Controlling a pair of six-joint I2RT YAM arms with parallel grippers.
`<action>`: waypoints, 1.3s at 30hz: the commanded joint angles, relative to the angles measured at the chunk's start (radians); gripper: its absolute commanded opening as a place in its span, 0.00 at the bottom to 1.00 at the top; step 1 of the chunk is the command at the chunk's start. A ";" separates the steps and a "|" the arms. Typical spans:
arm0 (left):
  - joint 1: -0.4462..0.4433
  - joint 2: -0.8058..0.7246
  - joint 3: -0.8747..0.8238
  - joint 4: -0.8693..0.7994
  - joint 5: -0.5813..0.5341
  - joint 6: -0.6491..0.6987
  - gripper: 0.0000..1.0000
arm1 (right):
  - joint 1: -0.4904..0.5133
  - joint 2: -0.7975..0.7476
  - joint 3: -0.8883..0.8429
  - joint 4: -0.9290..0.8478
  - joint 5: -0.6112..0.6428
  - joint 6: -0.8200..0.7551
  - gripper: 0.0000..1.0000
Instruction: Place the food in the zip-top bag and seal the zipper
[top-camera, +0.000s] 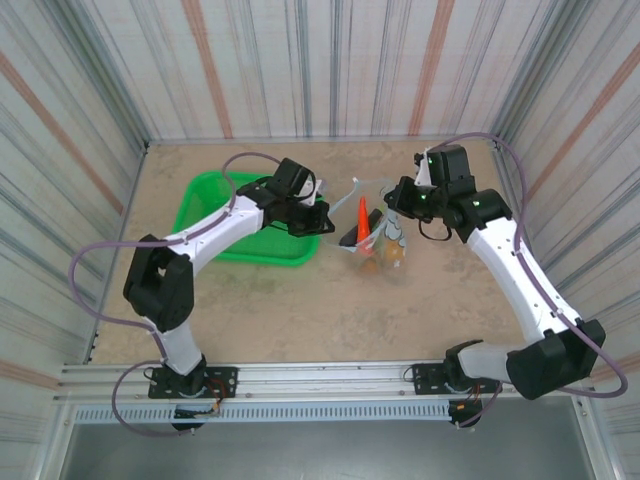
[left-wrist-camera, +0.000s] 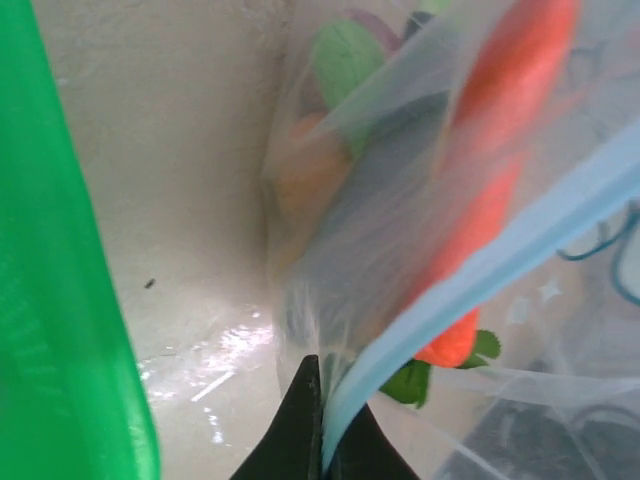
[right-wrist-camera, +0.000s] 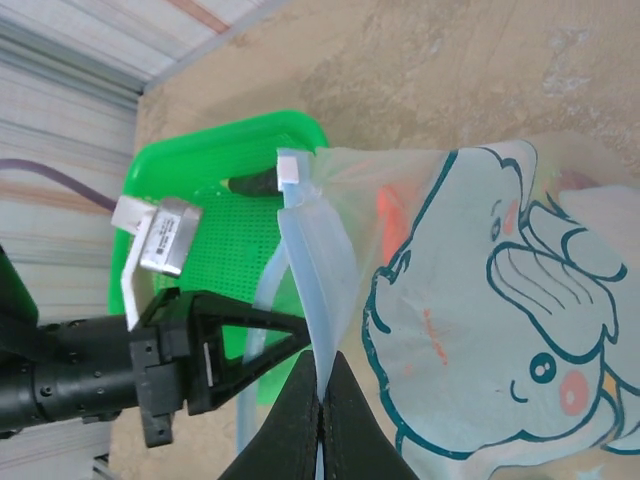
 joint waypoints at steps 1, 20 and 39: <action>-0.007 -0.077 0.076 0.036 0.056 -0.090 0.00 | 0.013 0.032 0.033 -0.072 0.068 -0.073 0.00; 0.028 -0.196 0.009 -0.024 -0.124 -0.128 0.00 | 0.055 0.097 0.139 -0.126 0.103 -0.118 0.00; 0.336 -0.204 0.061 -0.216 -0.409 -0.344 0.65 | 0.086 0.105 0.156 -0.092 0.096 -0.072 0.00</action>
